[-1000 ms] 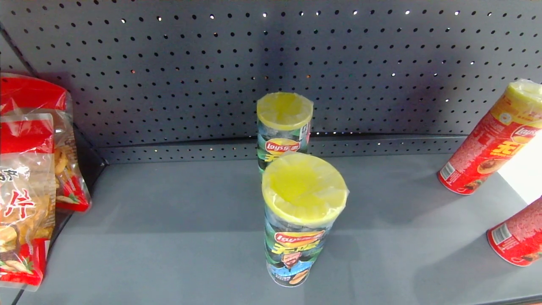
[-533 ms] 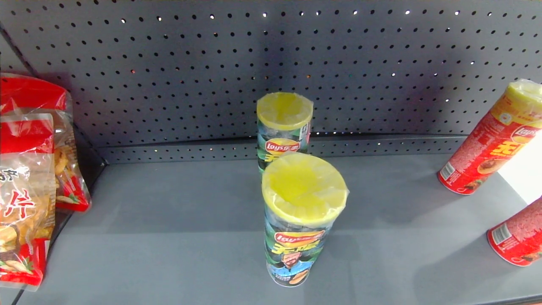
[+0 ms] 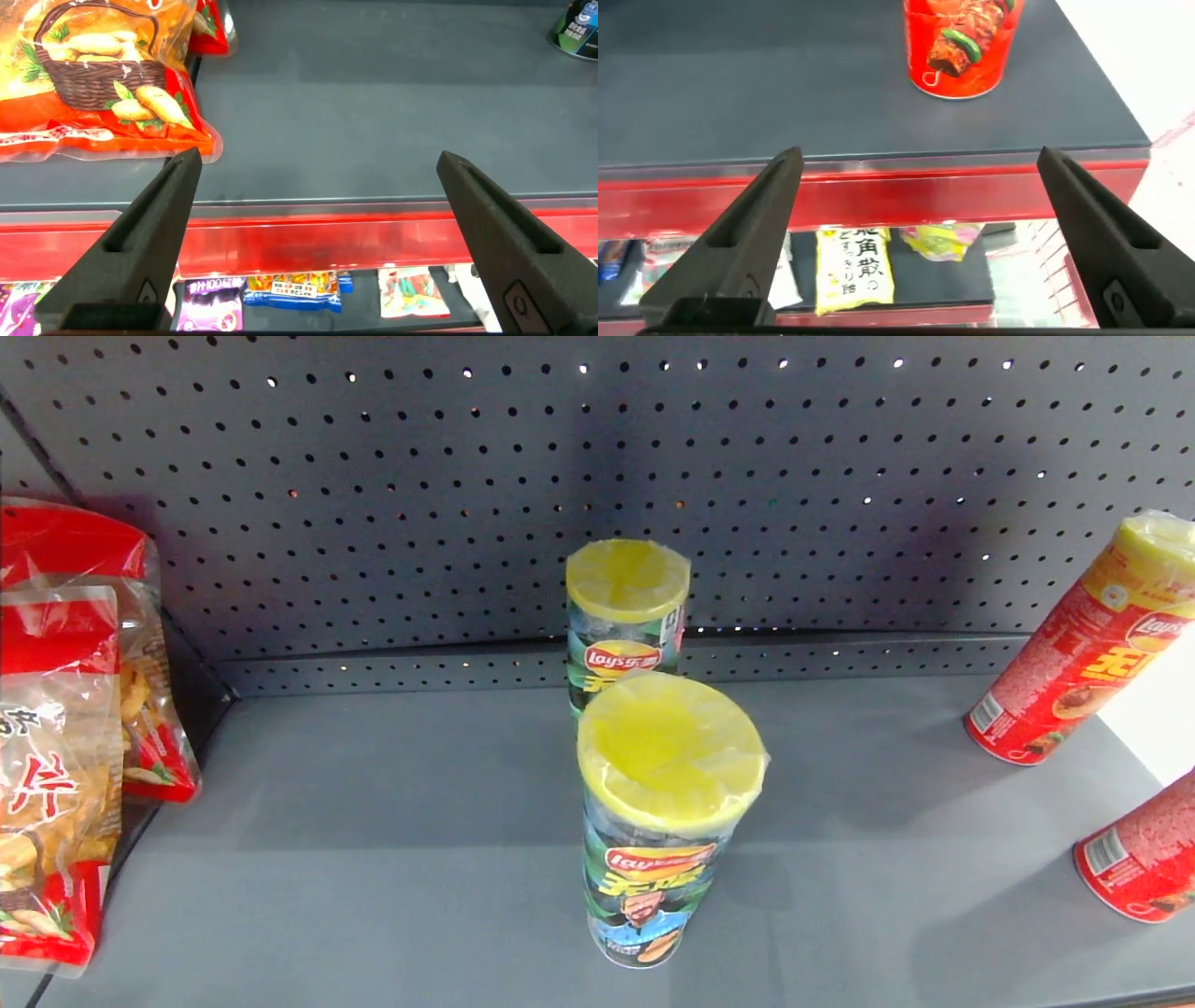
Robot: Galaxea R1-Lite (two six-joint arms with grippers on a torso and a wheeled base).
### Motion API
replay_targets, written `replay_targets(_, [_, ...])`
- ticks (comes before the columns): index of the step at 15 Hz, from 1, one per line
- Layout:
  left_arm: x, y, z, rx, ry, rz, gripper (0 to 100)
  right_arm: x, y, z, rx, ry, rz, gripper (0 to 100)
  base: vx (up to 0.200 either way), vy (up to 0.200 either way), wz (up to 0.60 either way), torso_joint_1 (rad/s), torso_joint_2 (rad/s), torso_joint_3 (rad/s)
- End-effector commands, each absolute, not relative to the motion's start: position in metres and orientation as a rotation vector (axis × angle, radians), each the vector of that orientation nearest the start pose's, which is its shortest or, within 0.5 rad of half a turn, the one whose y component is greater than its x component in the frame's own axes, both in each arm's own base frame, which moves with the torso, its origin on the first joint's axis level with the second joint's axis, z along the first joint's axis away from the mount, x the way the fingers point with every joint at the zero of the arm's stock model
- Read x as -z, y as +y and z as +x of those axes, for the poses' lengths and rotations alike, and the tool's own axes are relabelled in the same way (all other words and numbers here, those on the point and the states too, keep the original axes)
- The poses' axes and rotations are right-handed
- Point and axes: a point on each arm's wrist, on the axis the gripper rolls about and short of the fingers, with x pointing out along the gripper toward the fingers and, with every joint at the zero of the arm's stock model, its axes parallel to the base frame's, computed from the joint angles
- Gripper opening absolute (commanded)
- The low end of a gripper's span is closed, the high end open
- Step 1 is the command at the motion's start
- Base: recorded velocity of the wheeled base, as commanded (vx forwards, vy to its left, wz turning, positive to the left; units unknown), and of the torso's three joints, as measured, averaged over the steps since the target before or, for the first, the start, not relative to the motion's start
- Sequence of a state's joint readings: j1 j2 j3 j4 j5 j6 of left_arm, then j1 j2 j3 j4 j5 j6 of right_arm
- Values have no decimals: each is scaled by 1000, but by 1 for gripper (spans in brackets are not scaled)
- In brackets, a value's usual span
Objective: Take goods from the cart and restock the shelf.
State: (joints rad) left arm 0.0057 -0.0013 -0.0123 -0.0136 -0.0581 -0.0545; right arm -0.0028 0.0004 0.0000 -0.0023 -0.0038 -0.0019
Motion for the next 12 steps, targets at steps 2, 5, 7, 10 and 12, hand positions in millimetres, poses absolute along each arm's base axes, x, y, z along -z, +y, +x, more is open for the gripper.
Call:
replay_targets(2, [-80, -1, -24, 53, -25, -54, 100, -76, -1, -23, 35, -1, -3, 100, 0, 0, 0, 0, 0, 0])
replay_targets(5, [-80, -1, -24, 53, -25, -54, 100, -76, -1, -23, 34, -1, -3, 100, 0, 0, 0, 0, 0, 0])
replay_targets(7, [-80, -1, -24, 53, -25, -54, 100, -76, -1, -23, 35, -1, -3, 100, 0, 0, 0, 0, 0, 0])
replay_targets(10, [-80, -1, -24, 53, -25, -54, 100, -76, -1, -23, 34, -1, -3, 100, 0, 0, 0, 0, 0, 0])
replay_targets(12, [-80, -1, -24, 53, -25, -54, 100, -76, -1, -23, 34, -1, -5, 100, 0, 0, 0, 0, 0, 0])
